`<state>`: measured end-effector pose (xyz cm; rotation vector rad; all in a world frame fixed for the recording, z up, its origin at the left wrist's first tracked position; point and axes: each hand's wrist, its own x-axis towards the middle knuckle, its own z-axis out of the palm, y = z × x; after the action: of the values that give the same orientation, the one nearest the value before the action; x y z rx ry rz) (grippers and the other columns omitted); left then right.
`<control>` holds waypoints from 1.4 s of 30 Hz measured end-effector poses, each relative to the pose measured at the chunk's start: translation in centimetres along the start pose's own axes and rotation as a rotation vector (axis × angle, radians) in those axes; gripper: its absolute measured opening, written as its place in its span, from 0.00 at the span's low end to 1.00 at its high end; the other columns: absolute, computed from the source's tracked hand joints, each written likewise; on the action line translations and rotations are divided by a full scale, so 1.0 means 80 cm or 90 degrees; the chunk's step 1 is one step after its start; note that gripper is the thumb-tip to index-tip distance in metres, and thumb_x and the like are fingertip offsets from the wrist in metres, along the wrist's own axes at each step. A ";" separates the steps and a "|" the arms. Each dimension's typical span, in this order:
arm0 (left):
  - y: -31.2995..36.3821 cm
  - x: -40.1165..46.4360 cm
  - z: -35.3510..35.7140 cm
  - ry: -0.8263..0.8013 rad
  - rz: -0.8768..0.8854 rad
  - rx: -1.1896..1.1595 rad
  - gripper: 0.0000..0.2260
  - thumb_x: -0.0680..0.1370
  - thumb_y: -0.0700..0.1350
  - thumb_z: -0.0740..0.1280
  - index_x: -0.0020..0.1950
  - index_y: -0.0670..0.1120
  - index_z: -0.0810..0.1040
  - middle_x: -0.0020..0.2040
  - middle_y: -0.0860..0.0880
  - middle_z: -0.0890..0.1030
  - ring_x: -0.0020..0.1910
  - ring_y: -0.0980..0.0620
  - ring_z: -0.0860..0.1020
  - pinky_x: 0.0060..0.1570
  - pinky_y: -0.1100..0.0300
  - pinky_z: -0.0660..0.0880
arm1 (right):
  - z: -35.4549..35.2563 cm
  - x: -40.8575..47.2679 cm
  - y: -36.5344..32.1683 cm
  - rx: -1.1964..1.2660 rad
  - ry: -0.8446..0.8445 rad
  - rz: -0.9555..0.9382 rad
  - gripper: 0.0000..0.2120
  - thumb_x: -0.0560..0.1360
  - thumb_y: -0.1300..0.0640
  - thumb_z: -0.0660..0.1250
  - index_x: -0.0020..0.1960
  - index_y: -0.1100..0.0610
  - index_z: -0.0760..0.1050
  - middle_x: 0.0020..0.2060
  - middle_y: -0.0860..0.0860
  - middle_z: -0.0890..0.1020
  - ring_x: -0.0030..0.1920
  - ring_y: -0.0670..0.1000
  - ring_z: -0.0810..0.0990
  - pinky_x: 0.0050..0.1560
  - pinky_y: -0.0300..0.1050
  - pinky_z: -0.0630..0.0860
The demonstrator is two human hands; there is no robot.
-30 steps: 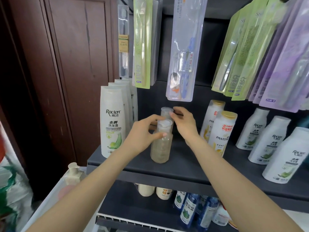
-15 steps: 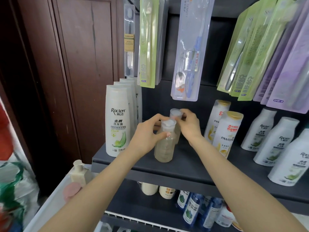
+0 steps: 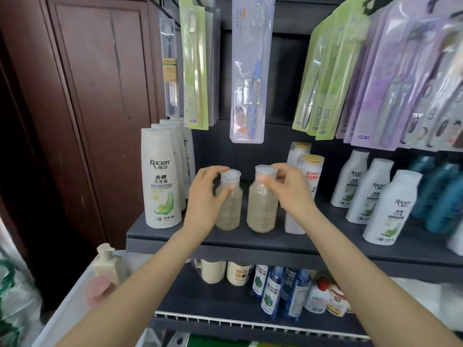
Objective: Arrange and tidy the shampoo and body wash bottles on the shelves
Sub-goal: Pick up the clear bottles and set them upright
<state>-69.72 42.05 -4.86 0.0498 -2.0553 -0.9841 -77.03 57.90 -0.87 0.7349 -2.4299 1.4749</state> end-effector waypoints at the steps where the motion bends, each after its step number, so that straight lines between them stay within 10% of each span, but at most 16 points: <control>1: 0.006 -0.005 0.001 0.024 0.028 -0.007 0.13 0.75 0.42 0.69 0.58 0.51 0.76 0.55 0.53 0.76 0.51 0.61 0.74 0.51 0.73 0.69 | -0.005 -0.003 -0.002 0.024 0.005 0.008 0.13 0.76 0.55 0.68 0.59 0.57 0.76 0.50 0.49 0.78 0.51 0.47 0.76 0.48 0.40 0.73; 12: 0.024 -0.039 -0.002 -0.249 -0.147 -0.133 0.24 0.64 0.65 0.70 0.56 0.58 0.75 0.52 0.57 0.80 0.52 0.58 0.78 0.54 0.56 0.77 | -0.036 -0.021 -0.021 0.288 0.014 0.172 0.14 0.74 0.52 0.71 0.51 0.62 0.77 0.48 0.56 0.82 0.49 0.53 0.83 0.43 0.51 0.83; 16: 0.034 -0.037 -0.010 -0.212 -0.130 -0.057 0.20 0.67 0.56 0.75 0.56 0.54 0.74 0.50 0.56 0.78 0.48 0.59 0.77 0.44 0.71 0.72 | -0.036 -0.027 -0.017 0.326 -0.016 0.175 0.14 0.75 0.54 0.69 0.55 0.63 0.77 0.51 0.57 0.82 0.50 0.53 0.83 0.45 0.50 0.83; 23: 0.043 -0.046 -0.023 -0.077 0.061 0.121 0.30 0.65 0.49 0.78 0.64 0.53 0.71 0.57 0.54 0.69 0.57 0.54 0.66 0.55 0.63 0.62 | -0.045 -0.037 -0.013 0.380 -0.080 0.158 0.12 0.77 0.56 0.67 0.56 0.62 0.78 0.53 0.57 0.82 0.53 0.51 0.82 0.51 0.43 0.81; 32: 0.057 -0.050 -0.040 -0.242 -0.304 -0.402 0.19 0.67 0.53 0.70 0.57 0.53 0.73 0.52 0.50 0.81 0.46 0.52 0.83 0.42 0.61 0.79 | -0.046 -0.043 -0.012 0.640 -0.108 0.071 0.12 0.77 0.62 0.63 0.60 0.58 0.75 0.58 0.56 0.80 0.59 0.51 0.79 0.56 0.42 0.79; 42: 0.046 -0.041 -0.044 -0.141 -0.053 -0.222 0.25 0.68 0.39 0.75 0.57 0.58 0.69 0.57 0.60 0.75 0.56 0.65 0.73 0.47 0.72 0.74 | -0.041 -0.037 -0.009 0.554 -0.109 0.104 0.13 0.77 0.62 0.65 0.61 0.58 0.75 0.58 0.55 0.80 0.57 0.47 0.80 0.51 0.35 0.79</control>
<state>-64.07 43.55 -3.42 -0.1649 -2.0600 -1.4408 -74.40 61.40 0.01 0.8305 -1.9041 2.6681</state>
